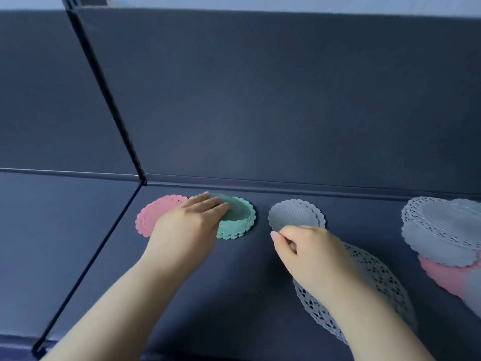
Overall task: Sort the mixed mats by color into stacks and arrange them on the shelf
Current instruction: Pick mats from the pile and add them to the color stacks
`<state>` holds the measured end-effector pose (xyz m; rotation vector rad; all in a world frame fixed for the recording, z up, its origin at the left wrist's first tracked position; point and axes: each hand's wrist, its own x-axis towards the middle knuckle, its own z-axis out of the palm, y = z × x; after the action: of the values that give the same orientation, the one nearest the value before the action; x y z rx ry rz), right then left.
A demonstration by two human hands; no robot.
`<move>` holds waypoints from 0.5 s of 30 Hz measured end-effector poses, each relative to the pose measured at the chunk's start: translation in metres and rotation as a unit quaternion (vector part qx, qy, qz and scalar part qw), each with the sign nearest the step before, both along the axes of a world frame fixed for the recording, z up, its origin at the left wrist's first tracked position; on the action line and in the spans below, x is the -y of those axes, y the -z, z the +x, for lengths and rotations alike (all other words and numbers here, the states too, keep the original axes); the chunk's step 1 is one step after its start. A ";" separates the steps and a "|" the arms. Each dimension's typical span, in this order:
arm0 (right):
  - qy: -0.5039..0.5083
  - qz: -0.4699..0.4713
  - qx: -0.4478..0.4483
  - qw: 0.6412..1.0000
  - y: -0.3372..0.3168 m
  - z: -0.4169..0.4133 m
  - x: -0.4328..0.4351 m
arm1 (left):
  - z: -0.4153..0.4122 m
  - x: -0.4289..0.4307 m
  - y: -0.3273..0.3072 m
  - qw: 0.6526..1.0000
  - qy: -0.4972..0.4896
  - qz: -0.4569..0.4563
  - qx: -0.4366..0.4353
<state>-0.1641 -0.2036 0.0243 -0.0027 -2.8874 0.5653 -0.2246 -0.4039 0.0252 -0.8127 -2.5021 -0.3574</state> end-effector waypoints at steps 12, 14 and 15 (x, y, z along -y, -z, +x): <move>0.113 -0.007 0.026 0.993 0.002 -0.007 0.039 | -0.065 0.001 0.040 0.962 0.110 -0.198 0.152; 0.111 -0.006 0.024 0.994 0.001 -0.010 0.044 | -0.064 0.004 0.041 0.963 0.131 -0.173 0.161; 0.106 0.000 0.026 0.994 0.002 -0.012 0.047 | -0.062 0.004 0.037 0.964 0.124 -0.168 0.165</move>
<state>-0.1759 -0.2505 0.0220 -0.3235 -2.8876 0.5340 -0.2871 -0.4074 -0.0121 -1.3031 -2.8209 -0.1604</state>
